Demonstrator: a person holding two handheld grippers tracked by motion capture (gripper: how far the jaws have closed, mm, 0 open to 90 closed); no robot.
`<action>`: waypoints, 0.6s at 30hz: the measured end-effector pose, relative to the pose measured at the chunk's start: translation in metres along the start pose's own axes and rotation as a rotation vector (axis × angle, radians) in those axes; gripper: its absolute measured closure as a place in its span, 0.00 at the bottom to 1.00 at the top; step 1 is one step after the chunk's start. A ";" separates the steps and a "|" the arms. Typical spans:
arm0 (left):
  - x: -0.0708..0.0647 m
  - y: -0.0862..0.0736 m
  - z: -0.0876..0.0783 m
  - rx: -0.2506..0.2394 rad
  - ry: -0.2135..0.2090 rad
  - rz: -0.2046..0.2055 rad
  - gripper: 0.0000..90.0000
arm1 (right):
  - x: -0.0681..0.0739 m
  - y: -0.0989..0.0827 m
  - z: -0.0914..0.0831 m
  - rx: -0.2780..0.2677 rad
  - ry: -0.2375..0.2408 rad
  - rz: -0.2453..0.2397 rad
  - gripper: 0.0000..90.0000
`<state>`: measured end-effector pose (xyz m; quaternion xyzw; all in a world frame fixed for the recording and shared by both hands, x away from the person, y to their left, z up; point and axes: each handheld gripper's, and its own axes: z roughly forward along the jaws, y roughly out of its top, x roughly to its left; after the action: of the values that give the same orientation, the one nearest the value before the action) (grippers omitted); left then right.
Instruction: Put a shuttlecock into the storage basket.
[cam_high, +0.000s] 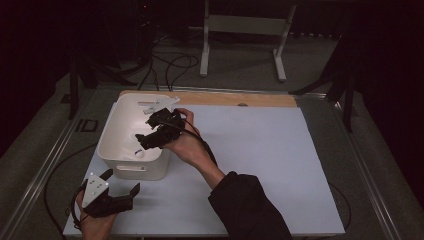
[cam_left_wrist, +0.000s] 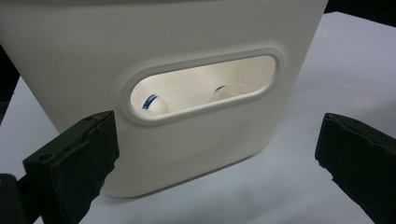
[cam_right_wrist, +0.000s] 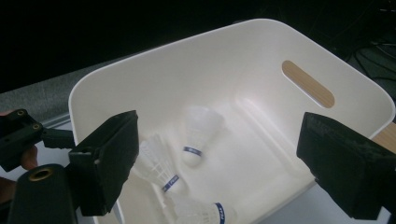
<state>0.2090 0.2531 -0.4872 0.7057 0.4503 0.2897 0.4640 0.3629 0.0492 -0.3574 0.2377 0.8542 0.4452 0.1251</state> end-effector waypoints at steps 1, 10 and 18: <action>0.000 0.000 0.000 0.000 0.001 0.000 0.00 | 0.000 0.000 0.000 0.002 -0.001 0.000 0.14; 0.000 0.000 0.000 0.000 0.000 0.002 0.00 | -0.005 -0.004 -0.004 0.010 -0.018 0.020 0.11; 0.000 0.000 0.000 -0.003 -0.001 0.001 0.00 | -0.009 -0.009 -0.008 0.005 -0.031 0.030 0.10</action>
<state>0.2088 0.2533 -0.4869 0.7053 0.4494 0.2903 0.4651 0.3650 0.0345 -0.3598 0.2577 0.8496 0.4410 0.1313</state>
